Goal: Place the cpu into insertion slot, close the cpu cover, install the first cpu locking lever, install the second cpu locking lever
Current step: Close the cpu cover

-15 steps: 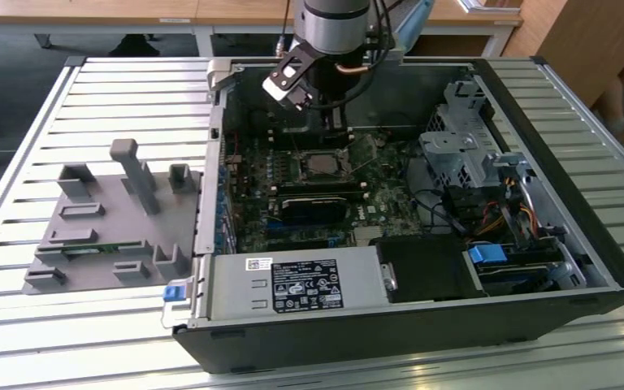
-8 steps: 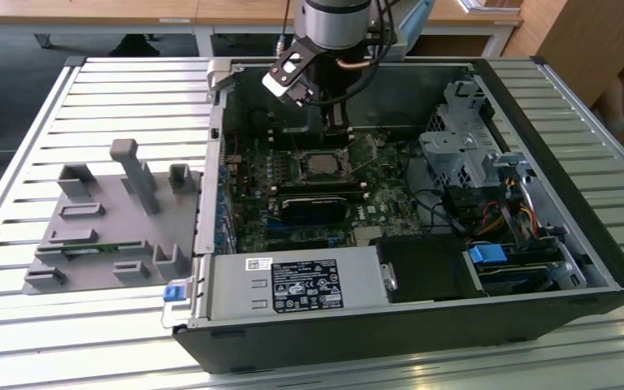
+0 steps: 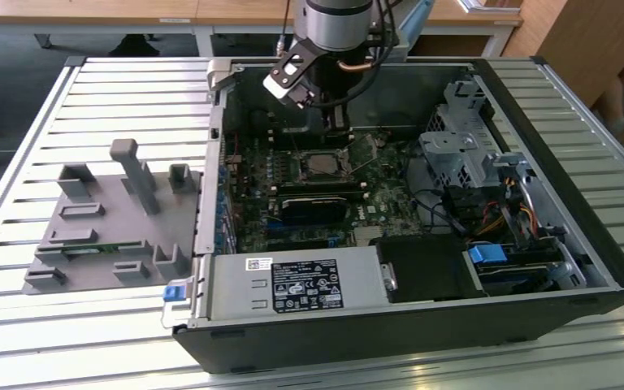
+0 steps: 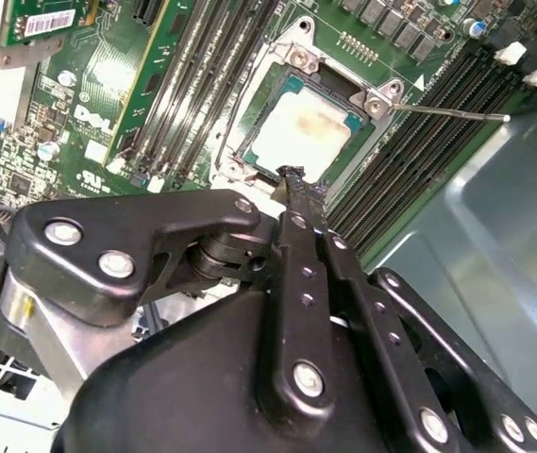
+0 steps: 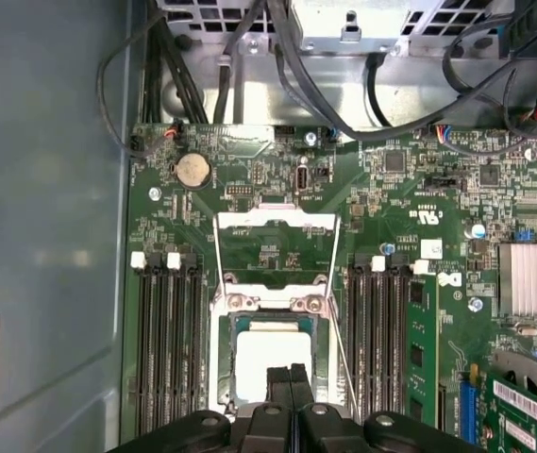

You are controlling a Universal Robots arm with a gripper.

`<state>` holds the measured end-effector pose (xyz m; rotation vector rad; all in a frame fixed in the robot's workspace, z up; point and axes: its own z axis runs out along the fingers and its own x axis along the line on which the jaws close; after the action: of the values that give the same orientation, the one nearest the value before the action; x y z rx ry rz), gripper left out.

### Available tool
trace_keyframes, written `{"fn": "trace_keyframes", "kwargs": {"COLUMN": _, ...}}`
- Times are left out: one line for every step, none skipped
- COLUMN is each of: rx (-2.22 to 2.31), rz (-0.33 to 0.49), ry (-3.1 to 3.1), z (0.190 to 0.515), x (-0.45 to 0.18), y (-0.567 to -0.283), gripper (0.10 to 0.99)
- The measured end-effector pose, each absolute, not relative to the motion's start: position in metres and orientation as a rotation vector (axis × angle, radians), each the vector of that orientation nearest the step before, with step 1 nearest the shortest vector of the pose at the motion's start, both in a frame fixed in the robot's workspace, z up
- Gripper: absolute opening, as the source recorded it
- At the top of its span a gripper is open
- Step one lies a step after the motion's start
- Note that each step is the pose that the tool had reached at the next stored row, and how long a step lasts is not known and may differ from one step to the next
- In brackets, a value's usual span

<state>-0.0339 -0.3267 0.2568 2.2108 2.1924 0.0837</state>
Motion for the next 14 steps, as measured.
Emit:
{"fn": "trace_keyframes", "kwargs": {"rx": 2.211, "rz": 0.084, "ry": 2.193, "z": 0.257, "x": -0.032, "y": -0.327, "gripper": 0.114}}
{"fn": "trace_keyframes", "kwargs": {"rx": 2.211, "rz": 0.083, "ry": 2.193, "z": 0.257, "x": -0.03, "y": -0.327, "gripper": 0.114}}
{"fn": "trace_keyframes", "kwargs": {"rx": 2.211, "rz": 0.083, "ry": 2.193, "z": 0.257, "x": -0.027, "y": -0.327, "gripper": 0.114}}
{"fn": "trace_keyframes", "kwargs": {"rx": 2.211, "rz": 0.084, "ry": 2.193, "z": 0.257, "x": -0.026, "y": -0.327, "gripper": 0.114}}
{"fn": "trace_keyframes", "kwargs": {"rx": 2.211, "rz": 0.084, "ry": 2.193, "z": 0.256, "x": -0.024, "y": -0.327, "gripper": 0.114}}
{"fn": "trace_keyframes", "kwargs": {"rx": 2.211, "rz": 0.084, "ry": 2.193, "z": 0.256, "x": -0.022, "y": -0.327, "gripper": 0.114}}
{"fn": "trace_keyframes", "kwargs": {"rx": 2.211, "rz": 0.083, "ry": 2.193, "z": 0.256, "x": -0.019, "y": -0.327, "gripper": 0.114}}
{"fn": "trace_keyframes", "kwargs": {"rx": 2.211, "rz": 0.083, "ry": 2.193, "z": 0.256, "x": -0.016, "y": -0.327, "gripper": 0.114}}
{"fn": "trace_keyframes", "kwargs": {"rx": 2.211, "rz": 0.083, "ry": 2.193, "z": 0.256, "x": -0.012, "y": -0.327, "gripper": 0.114}}
{"fn": "trace_keyframes", "kwargs": {"rx": 2.211, "rz": 0.083, "ry": 2.193, "z": 0.255, "x": -0.008, "y": -0.327, "gripper": 0.114}}
{"fn": "trace_keyframes", "kwargs": {"rx": 2.211, "rz": 0.082, "ry": 2.193, "z": 0.255, "x": -0.005, "y": -0.327, "gripper": 0.114}}
{"fn": "trace_keyframes", "kwargs": {"rx": 2.212, "rz": 0.082, "ry": 2.193, "z": 0.255, "x": -0.002, "y": -0.327, "gripper": 0.114}}
{"fn": "trace_keyframes", "kwargs": {"rx": 2.212, "rz": 0.081, "ry": 2.193, "z": 0.255, "x": 0.0, "y": -0.327, "gripper": 0.114}}
{"fn": "trace_keyframes", "kwargs": {"rx": 2.212, "rz": 0.081, "ry": 2.194, "z": 0.255, "x": 0.001, "y": -0.327, "gripper": 0.114}}
